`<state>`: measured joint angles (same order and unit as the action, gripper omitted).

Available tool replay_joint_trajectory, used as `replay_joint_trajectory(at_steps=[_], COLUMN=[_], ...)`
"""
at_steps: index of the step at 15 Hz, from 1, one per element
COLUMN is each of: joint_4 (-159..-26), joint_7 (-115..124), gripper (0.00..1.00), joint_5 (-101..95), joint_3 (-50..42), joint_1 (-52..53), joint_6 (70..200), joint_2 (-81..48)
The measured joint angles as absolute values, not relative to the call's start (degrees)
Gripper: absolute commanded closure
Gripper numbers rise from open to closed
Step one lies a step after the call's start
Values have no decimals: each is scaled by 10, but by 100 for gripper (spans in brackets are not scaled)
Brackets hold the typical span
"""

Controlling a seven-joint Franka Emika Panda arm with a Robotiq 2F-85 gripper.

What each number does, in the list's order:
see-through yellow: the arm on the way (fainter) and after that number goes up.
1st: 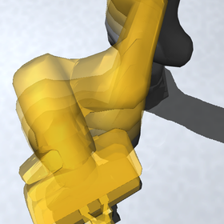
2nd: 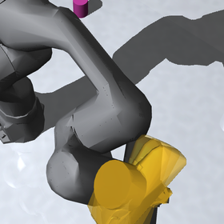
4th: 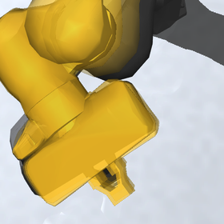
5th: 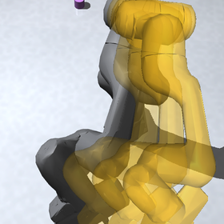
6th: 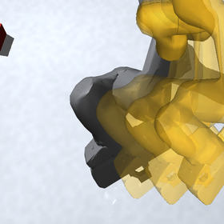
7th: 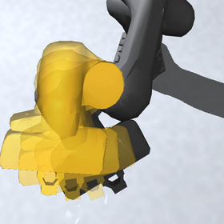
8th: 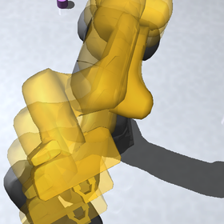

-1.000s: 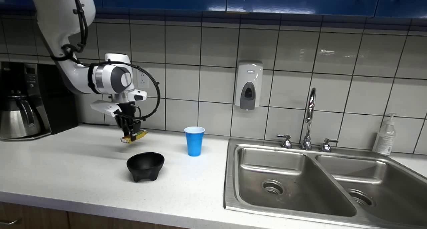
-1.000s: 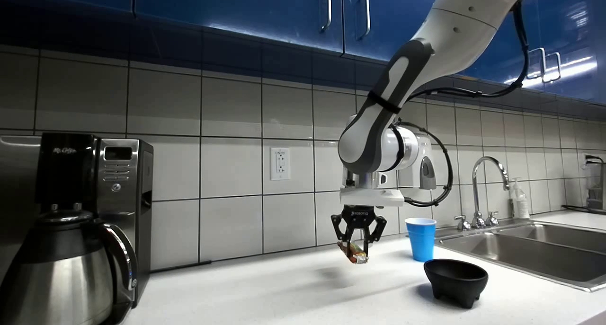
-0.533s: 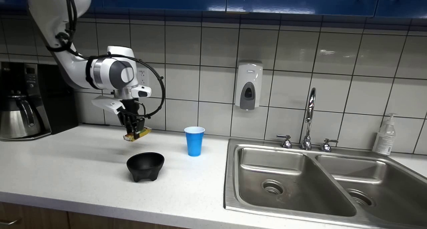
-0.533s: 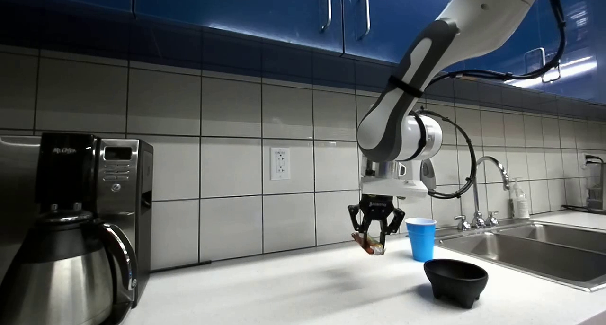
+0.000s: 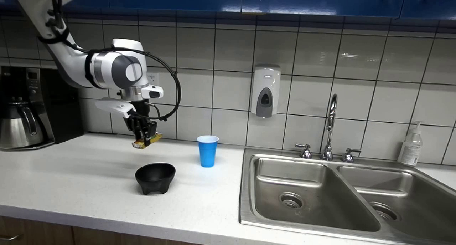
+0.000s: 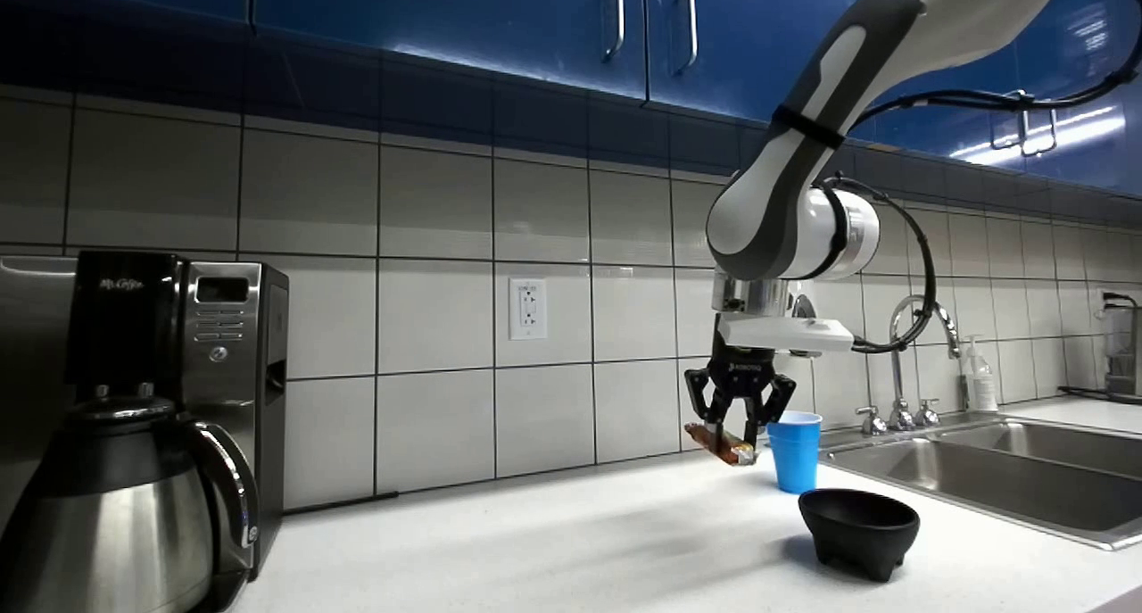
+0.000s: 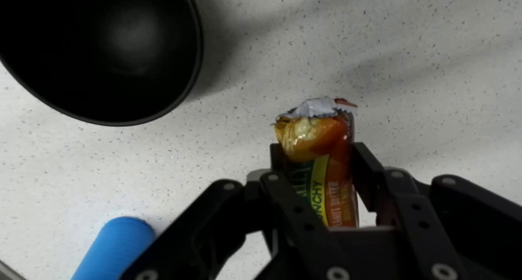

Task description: Put the snack bar in the bowl

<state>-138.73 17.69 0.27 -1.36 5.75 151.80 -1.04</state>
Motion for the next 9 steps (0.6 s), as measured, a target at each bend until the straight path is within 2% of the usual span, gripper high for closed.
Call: replay_joint_trajectory(at_steps=[9], joint_4=[-1425], joint_7=[63], gripper=[82], joint_5=[58], joint_3=[-18], joint_1=[18], joint_6=[1519], joint_2=[0])
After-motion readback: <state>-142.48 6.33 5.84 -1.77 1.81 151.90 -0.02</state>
